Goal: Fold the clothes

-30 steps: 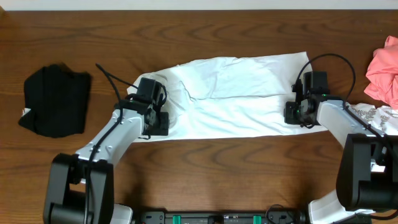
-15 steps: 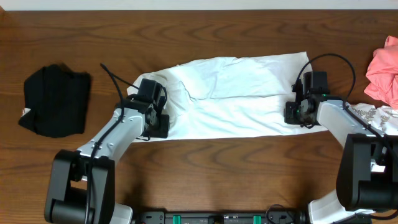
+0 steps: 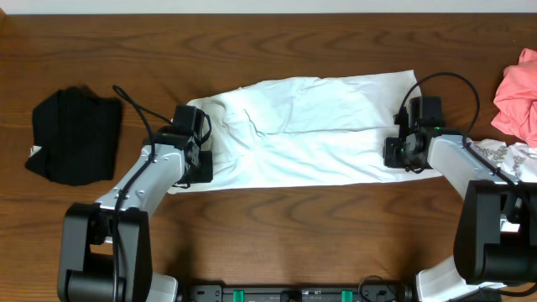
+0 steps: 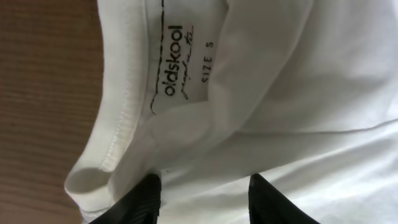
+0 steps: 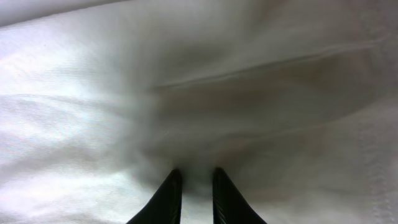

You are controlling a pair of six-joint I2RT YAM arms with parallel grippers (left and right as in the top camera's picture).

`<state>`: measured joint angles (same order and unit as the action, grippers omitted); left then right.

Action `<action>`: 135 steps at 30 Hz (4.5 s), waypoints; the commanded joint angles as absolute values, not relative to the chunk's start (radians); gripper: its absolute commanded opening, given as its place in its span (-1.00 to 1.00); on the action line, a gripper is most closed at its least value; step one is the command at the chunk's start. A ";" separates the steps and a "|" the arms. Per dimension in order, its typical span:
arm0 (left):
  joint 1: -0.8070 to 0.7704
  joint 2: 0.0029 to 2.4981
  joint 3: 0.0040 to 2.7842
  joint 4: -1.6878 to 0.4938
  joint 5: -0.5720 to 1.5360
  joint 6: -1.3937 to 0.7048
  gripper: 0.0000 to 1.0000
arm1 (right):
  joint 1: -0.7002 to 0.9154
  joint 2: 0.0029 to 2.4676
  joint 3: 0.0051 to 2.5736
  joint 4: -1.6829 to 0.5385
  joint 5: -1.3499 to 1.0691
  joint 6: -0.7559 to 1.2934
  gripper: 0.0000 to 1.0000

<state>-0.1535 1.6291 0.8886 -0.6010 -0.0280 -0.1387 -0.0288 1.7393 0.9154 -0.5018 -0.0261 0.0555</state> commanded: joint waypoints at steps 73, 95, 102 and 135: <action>0.015 1.445 0.934 -0.326 0.044 -0.131 0.25 | -0.173 1.589 1.143 -0.714 -0.055 0.081 -0.39; 0.012 1.813 1.557 -0.480 0.307 -0.177 0.25 | -0.170 1.831 1.469 -0.621 -0.132 0.014 -0.05; 0.009 2.057 1.805 -0.608 0.405 -0.178 0.26 | -0.172 2.080 1.767 -0.797 -0.143 0.013 0.10; -0.058 2.267 1.816 -0.522 0.411 -0.151 0.26 | -0.222 2.374 1.799 -0.617 -0.162 0.010 -0.10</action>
